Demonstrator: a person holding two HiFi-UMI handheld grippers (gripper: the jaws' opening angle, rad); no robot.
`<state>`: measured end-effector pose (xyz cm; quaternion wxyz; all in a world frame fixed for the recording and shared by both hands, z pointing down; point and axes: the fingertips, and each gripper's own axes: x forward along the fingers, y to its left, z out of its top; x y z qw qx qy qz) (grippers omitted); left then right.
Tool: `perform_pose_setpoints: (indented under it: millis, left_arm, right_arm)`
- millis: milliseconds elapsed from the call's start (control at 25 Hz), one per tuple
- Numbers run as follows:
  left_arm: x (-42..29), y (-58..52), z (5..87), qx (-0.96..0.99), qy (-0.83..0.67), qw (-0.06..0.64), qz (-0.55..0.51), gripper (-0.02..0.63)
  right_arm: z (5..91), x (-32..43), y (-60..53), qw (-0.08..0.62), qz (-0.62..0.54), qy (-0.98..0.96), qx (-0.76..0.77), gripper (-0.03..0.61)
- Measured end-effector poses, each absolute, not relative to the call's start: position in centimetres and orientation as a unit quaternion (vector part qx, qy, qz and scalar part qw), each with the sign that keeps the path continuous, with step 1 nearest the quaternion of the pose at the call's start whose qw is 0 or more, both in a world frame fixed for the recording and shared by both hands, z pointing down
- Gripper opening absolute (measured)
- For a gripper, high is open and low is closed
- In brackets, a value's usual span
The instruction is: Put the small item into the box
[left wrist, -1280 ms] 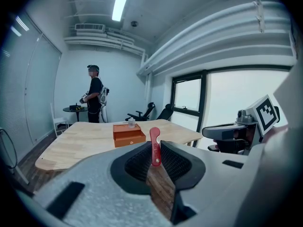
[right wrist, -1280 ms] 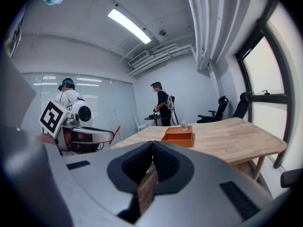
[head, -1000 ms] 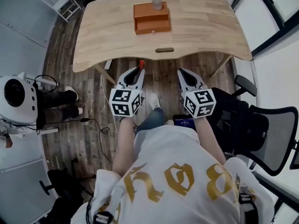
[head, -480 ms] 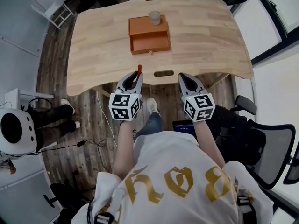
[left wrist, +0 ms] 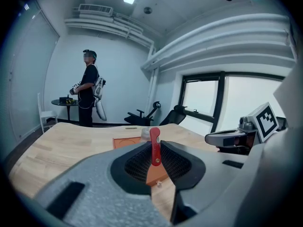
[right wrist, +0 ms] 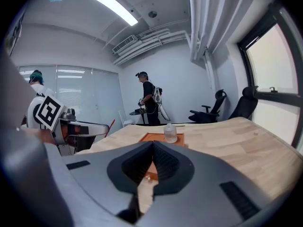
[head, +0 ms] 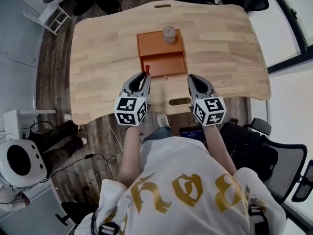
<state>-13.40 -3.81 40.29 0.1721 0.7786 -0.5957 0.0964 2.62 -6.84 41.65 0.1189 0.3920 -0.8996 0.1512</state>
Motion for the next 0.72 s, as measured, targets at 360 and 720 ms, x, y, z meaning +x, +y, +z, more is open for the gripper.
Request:
perform_pose_setpoints:
  millis: [360, 720]
  left_arm:
    - [-16.6, -10.4, 41.1, 0.793, -0.575, 0.183, 0.091, 0.06]
    - [-15.7, -12.6, 39.5, 0.806, -0.562, 0.161, 0.086, 0.06]
  right_arm:
    - [41.9, -0.7, -12.5, 0.117, 0.156, -0.89, 0.412, 0.012]
    - [41.0, -0.2, -13.9, 0.104, 0.15, -0.887, 0.424, 0.012]
